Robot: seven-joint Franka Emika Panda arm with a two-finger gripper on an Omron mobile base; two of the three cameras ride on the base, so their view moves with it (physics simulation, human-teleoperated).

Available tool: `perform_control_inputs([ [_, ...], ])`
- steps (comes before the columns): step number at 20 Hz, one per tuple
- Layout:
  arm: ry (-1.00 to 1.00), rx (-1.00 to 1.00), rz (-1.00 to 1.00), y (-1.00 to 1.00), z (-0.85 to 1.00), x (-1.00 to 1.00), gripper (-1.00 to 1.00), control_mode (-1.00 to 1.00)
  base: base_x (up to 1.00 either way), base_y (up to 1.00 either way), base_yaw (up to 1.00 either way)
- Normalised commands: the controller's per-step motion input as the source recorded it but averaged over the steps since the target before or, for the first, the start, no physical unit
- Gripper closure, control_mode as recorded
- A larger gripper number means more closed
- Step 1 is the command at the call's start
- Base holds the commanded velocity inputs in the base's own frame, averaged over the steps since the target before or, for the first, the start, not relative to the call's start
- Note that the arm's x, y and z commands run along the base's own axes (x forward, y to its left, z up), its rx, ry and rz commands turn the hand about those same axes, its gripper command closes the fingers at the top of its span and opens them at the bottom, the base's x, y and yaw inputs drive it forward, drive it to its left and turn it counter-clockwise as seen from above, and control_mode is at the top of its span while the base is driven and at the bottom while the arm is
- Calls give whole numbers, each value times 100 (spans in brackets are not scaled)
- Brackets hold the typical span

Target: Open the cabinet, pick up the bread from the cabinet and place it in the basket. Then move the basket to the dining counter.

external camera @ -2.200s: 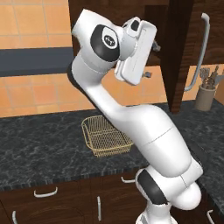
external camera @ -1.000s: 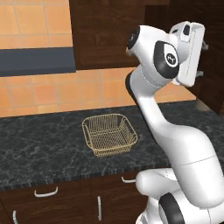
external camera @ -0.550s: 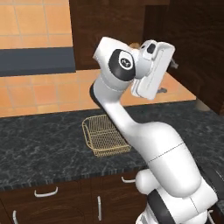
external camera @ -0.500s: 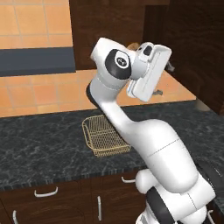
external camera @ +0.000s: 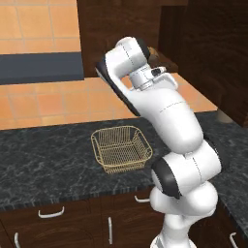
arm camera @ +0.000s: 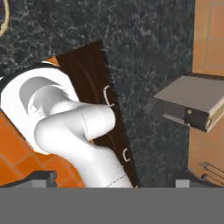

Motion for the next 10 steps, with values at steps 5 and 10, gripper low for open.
perform_control_inputs([
  [5,-39,19,-29,0,-29,16,-100,-100,0,0,0],
  [10,-31,2,2,-2,-3,10,-100,-100,0,0,0],
])
